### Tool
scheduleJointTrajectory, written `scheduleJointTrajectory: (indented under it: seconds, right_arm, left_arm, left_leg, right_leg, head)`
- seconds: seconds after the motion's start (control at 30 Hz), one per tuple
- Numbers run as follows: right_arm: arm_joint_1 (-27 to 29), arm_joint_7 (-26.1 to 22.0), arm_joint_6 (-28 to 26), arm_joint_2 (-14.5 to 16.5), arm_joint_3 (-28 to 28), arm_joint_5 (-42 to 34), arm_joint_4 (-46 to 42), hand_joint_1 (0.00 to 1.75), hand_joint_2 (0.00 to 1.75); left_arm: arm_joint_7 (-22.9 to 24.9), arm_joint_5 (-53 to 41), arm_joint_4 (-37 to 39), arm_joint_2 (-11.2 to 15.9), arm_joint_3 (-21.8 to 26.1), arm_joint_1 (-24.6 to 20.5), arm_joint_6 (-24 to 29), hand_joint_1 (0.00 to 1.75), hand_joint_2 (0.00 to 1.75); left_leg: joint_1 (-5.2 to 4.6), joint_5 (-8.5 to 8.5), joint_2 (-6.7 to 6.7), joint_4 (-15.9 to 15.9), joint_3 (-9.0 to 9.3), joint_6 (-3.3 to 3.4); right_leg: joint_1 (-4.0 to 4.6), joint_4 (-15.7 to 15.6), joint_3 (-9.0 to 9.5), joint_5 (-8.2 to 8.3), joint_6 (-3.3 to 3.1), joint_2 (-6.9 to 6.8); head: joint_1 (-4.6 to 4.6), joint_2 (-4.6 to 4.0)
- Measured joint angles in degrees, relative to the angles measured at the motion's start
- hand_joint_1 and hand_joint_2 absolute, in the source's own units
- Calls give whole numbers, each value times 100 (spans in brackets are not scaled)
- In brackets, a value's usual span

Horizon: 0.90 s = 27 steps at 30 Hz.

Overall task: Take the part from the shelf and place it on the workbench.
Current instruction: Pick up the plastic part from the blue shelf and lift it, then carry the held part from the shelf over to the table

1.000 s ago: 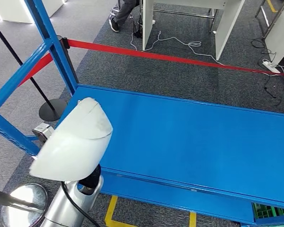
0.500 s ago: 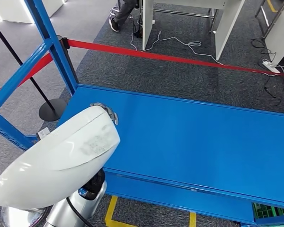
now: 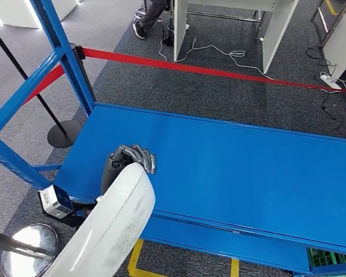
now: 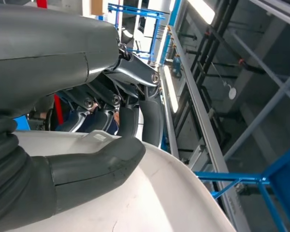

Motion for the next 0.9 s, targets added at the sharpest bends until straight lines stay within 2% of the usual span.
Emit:
scheduleJointTrajectory:
  seconds: [0.2, 0.37, 0.5, 0.9]
  right_arm:
    - [3, -454, -105, -3, 2, 29, 0, 0, 175]
    - [12, -1538, -16, -3, 2, -73, 0, 0, 175]
    - [19, -2065, 194, -7, -4, -195, 0, 0, 175]
    - [25, -2253, 182, -12, -34, -142, -2, 0, 175]
  left_arm:
    - [-2, -173, -246, 29, -23, 133, 76, 155, 175]
    - [-2, -249, -404, 46, 68, 251, 64, 155, 175]
    - [-2, -282, -523, 56, 175, 329, -29, 155, 175]
    - [-2, -316, -649, 57, 375, 438, -79, 155, 175]
  left_leg:
    - [0, 0, 0, 0, 0, 0]
    - [1, 0, 0, 0, 0, 0]
    - [1, 0, 0, 0, 0, 0]
    - [1, -1, 0, 0, 0, 2]
  right_leg:
    - [0, 0, 0, 0, 0, -1]
    - [0, 0, 0, 0, 0, 0]
    - [1, 0, 0, -1, 1, 1]
    - [0, 0, 0, -2, 1, 1]
  head:
    - [0, 0]
    - [-1, 0]
    - [-1, 0]
    - [-1, 0]
